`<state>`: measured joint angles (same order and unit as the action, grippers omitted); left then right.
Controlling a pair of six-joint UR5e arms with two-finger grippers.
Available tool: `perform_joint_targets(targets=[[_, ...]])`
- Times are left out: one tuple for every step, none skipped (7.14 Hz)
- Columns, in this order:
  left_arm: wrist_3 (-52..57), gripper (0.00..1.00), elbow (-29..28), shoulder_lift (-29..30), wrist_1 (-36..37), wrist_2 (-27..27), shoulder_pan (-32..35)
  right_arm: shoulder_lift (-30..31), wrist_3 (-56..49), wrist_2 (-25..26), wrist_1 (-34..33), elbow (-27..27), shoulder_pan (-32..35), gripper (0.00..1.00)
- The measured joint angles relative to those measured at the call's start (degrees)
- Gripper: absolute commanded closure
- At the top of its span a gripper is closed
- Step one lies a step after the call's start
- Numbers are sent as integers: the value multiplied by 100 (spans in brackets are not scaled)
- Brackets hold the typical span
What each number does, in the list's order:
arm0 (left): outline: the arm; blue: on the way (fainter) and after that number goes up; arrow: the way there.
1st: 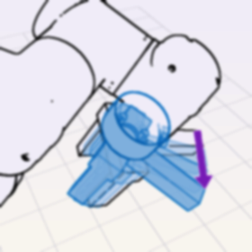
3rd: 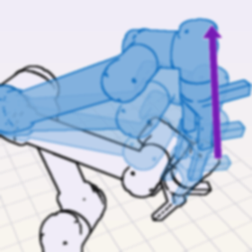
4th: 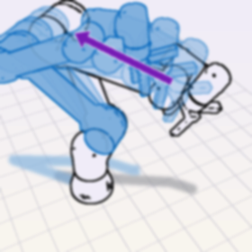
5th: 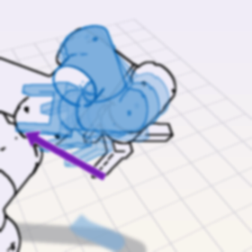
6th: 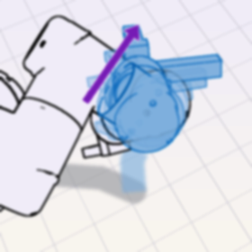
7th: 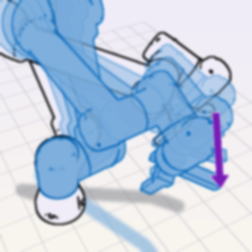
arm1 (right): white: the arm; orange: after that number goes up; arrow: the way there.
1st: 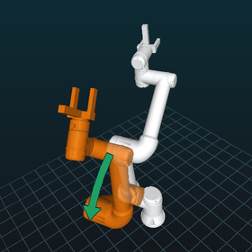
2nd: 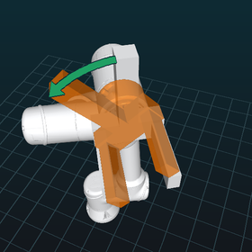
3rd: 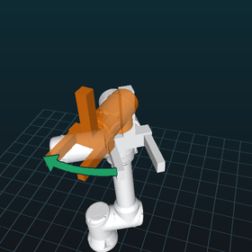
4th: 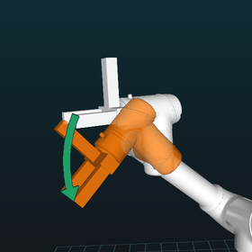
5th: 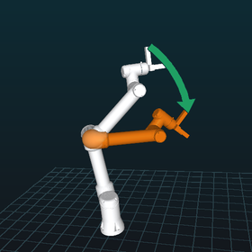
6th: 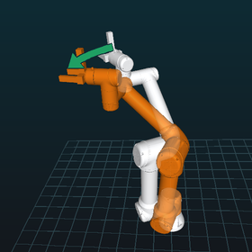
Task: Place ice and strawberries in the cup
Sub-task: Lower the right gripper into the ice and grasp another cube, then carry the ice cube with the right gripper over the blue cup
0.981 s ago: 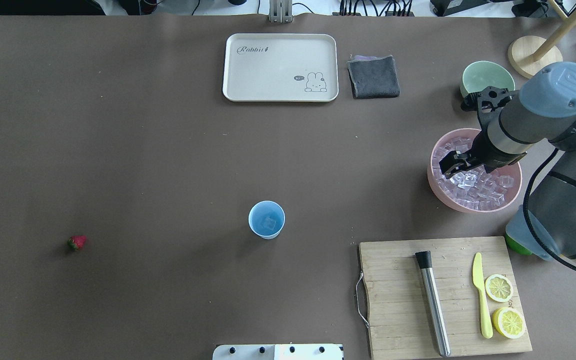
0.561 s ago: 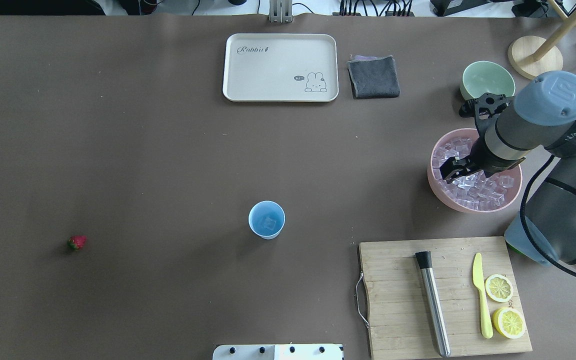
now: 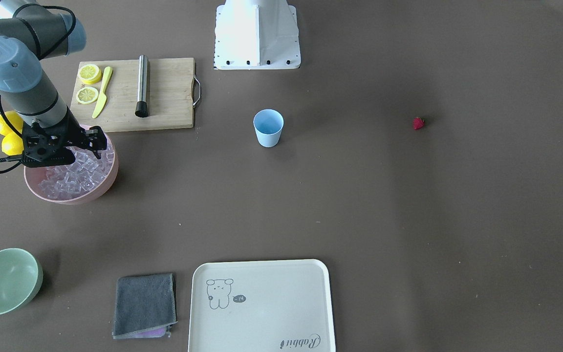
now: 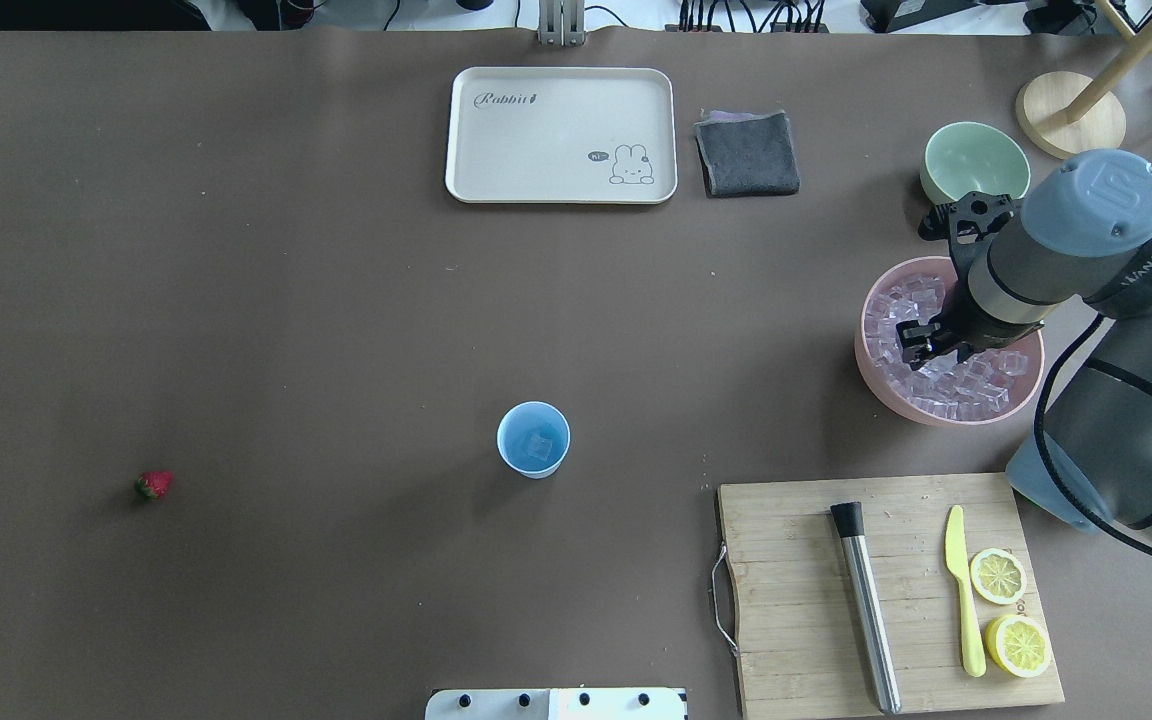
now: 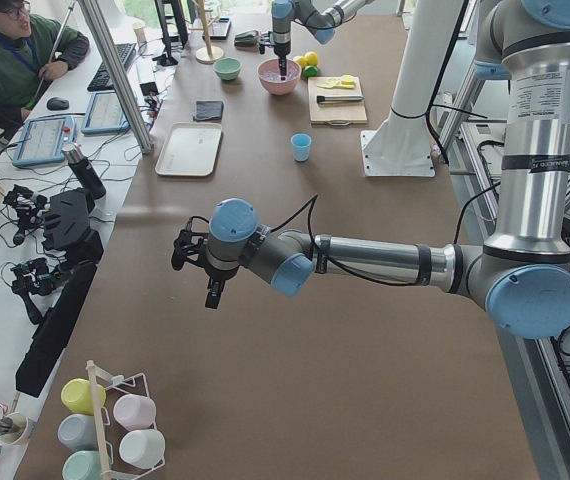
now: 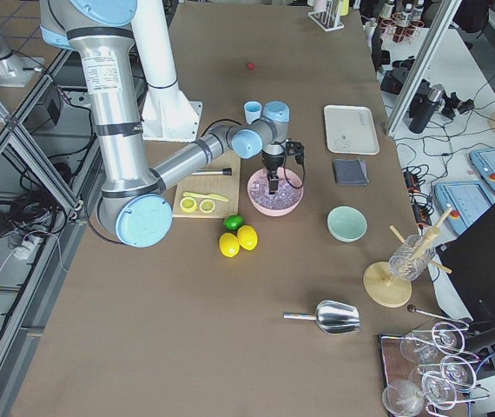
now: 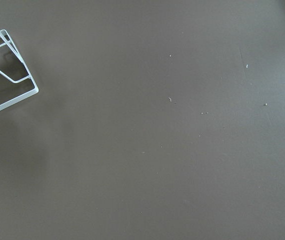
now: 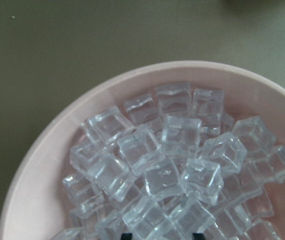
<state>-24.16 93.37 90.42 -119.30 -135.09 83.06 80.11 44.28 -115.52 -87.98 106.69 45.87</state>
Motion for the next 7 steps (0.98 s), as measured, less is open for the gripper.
perform_joint_targets(targets=[[-6,2,-2,15,2,0,0,-9,-6,2,-2,6,4,100],[-7,2,-2,26,3,0,0,-27,-11,-21,-12,46,31,100],[-4,2,-2,32,3,0,0,-38,-16,-58,-30,116,94,100],[-2,2,-2,35,3,0,0,-49,-31,-125,-100,213,205,100],[1,2,-8,37,3,0,0,-77,-54,-260,-298,387,346,100],[9,2,-17,37,3,0,0,-183,-55,-394,-565,628,446,100],[18,2,-24,37,3,0,0,-469,21,-498,-828,798,476,100]])
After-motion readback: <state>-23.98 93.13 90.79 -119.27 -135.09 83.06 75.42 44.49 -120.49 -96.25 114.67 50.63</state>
